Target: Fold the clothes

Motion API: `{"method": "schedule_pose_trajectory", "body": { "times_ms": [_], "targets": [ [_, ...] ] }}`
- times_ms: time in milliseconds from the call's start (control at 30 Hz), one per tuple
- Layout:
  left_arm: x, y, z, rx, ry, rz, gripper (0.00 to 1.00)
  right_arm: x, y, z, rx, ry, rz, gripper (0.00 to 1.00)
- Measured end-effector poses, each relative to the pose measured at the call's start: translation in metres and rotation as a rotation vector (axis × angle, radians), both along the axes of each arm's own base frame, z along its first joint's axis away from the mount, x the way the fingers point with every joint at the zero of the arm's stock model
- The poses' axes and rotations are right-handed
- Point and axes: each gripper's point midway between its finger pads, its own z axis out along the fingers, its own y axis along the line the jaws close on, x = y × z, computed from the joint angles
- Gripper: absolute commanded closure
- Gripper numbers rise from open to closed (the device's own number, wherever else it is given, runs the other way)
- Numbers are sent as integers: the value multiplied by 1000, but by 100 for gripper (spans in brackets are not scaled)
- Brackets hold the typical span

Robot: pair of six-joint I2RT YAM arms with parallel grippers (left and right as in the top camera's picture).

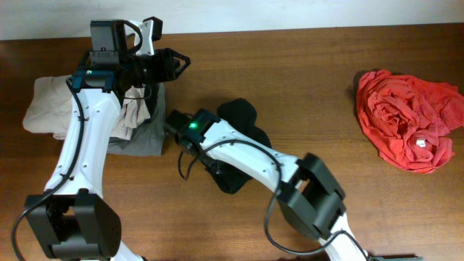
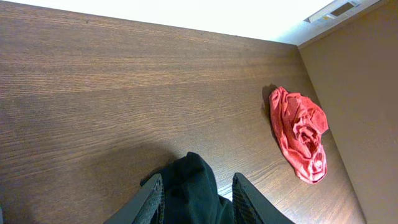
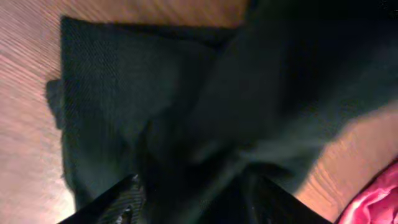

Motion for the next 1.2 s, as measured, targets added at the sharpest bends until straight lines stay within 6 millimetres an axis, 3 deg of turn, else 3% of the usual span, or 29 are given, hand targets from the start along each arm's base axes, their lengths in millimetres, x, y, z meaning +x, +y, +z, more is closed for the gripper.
{"method": "schedule_pose_trajectory", "body": {
  "times_ms": [33, 67, 100, 200, 300, 433, 633, 733, 900, 1033, 1200],
  "targets": [
    [0, 0, 0, 2, -2, -2, 64, 0, 1, 7, 14, -10, -1, 37],
    [0, 0, 0, 2, -3, -2, 64, 0, 1, 11, 23, -17, -1, 48],
    [0, 0, 0, 4, -4, -4, 65, 0, 0, 18, 33, -24, -1, 66],
    [0, 0, 0, 7, -7, -6, 64, -2, -4, 29, 44, -28, -13, 96],
    [0, 0, 0, 9, -11, -10, 65, 2, -11, 37, 88, -30, -76, 96],
    [-1, 0, -1, 10, -8, -10, 64, 19, -35, 51, 198, 4, -203, 96],
    [-4, 1, -4, 24, 2, -18, 65, 56, -99, 61, 410, 109, -462, 96],
    [-4, 2, -7, 38, 4, -20, 65, 55, -114, 53, 470, 178, -528, 96],
    [-3, 4, -8, 60, -7, -18, 65, 14, -89, 22, 531, 390, -479, 96],
    [-2, 6, -9, 70, -9, -12, 64, -27, -45, 0, 569, 519, -335, 96],
    [-2, 7, -10, 75, -6, -8, 65, -51, -15, -36, 611, 540, -263, 96]
  ]
}}
